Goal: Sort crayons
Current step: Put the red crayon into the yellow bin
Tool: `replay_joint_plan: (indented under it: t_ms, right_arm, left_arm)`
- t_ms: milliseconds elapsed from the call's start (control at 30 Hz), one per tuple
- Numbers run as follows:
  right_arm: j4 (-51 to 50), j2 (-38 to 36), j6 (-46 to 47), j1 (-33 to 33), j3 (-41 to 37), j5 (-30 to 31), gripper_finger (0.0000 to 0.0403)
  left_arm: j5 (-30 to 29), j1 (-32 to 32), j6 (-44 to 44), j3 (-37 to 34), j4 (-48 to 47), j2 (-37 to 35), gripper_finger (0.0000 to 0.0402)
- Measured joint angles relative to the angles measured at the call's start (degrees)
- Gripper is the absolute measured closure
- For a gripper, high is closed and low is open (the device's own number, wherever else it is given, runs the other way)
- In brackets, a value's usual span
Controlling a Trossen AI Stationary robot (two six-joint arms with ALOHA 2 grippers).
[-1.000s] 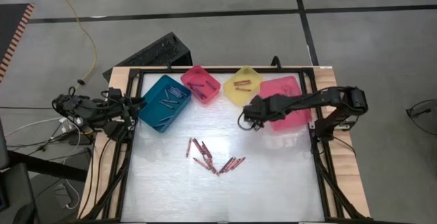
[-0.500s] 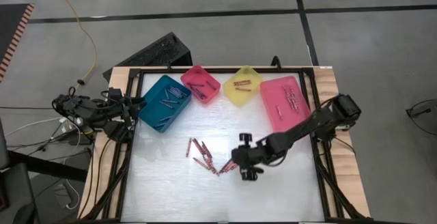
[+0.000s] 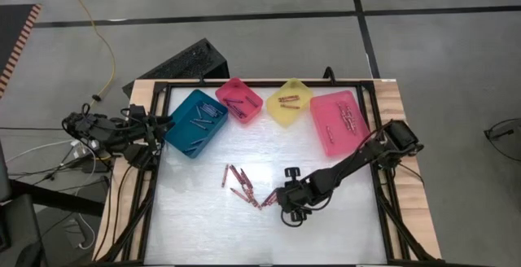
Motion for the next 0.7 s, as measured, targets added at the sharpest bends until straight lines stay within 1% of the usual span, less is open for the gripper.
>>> replay_joint_plan:
  t_ms: [167, 367, 533, 700]
  right_arm:
    - [-1.88, 0.00, 1.47, 0.08, 0.00, -0.34, 0.0278]
    - [-1.92, 0.00, 2.09, -0.15, 0.00, -0.82, 0.0278]
    - [-2.42, 0.00, 3.98, -0.86, 0.02, -3.04, 0.0278]
    - [-3.58, 0.02, 5.54, -0.83, 0.00, -3.17, 0.0278]
  left_arm:
    - [-0.04, 0.02, -0.49, 0.00, -0.58, 0.01, 0.0256]
    - [-0.04, 0.00, -1.01, 0.00, -0.59, 0.00, 0.0256]
    - [0.01, 0.02, -1.53, 0.00, -0.58, 0.01, 0.0256]
    - [-0.02, 0.02, -1.38, -0.01, -0.58, 0.01, 0.0256]
